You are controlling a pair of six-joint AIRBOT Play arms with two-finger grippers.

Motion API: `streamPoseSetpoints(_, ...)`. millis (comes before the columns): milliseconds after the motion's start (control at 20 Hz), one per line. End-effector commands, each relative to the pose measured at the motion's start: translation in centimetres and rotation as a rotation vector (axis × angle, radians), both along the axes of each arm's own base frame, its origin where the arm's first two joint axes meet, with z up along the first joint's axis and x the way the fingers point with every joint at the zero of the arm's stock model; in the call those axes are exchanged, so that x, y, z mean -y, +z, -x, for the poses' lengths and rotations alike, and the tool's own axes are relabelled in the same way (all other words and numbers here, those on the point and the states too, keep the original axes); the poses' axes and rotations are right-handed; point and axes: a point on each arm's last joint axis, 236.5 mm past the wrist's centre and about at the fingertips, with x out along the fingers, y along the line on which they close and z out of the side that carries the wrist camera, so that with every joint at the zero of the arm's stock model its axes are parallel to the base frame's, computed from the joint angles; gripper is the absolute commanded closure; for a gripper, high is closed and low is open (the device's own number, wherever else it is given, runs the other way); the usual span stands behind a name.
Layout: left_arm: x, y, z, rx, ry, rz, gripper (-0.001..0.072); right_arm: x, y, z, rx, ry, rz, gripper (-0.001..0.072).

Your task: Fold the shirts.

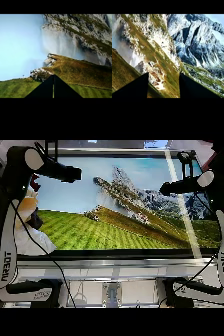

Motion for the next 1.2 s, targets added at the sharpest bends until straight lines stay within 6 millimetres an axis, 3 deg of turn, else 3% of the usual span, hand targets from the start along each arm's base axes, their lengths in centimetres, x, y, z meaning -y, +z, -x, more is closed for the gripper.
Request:
streamPoseSetpoints(0,0.0,0.0,0.0,0.000,0.000,0.000,0.0688,0.0,-0.1,0.0,-0.002,0.000,-0.001,0.0263)
streamPoseSetpoints(550,0.3,0.2,-0.3,0.013,-0.001,0.015,0.0688,0.0,-0.1,-0.1,0.004,-0.002,0.000,0.0263)
streamPoseSetpoints(700,-0.1,0.3,-0.5,0.030,-0.010,-0.012,0.0687,0.2,1.5,-2.1,0.107,-0.029,-0.004,0.0263)
streamPoseSetpoints(750,-1.1,0.4,-1.1,0.068,-0.018,-0.076,0.0686,0.1,1.6,-2.2,0.110,-0.030,-0.014,0.0263)
streamPoseSetpoints(800,-3.1,0.5,-1.8,0.097,0.003,-0.176,0.0683,0.0,1.5,-2.0,0.103,-0.027,-0.016,0.0263)
streamPoseSetpoints(850,-6.0,0.7,-2.4,0.122,0.055,-0.295,0.0561,0.0,1.4,-1.9,0.099,-0.026,-0.016,0.0263)
streamPoseSetpoints(900,-9.9,1.5,-3.0,0.150,0.146,-0.436,0.0319,-0.1,1.5,-2.0,0.100,-0.026,-0.018,0.0263)
streamPoseSetpoints(950,-13.7,2.8,-3.2,0.181,0.242,-0.562,0.0189,-0.1,1.4,-1.9,0.097,-0.025,-0.019,0.0263)
streamPoseSetpoints(1050,-20.7,5.1,-3.0,0.212,0.423,-0.710,0.0190,-0.1,1.4,-1.9,0.095,-0.025,-0.020,0.0263)
streamPoseSetpoints(1150,-26.6,4.3,-2.0,0.150,0.581,-0.668,0.0189,-0.5,1.5,-1.9,0.094,-0.024,-0.042,0.0262)
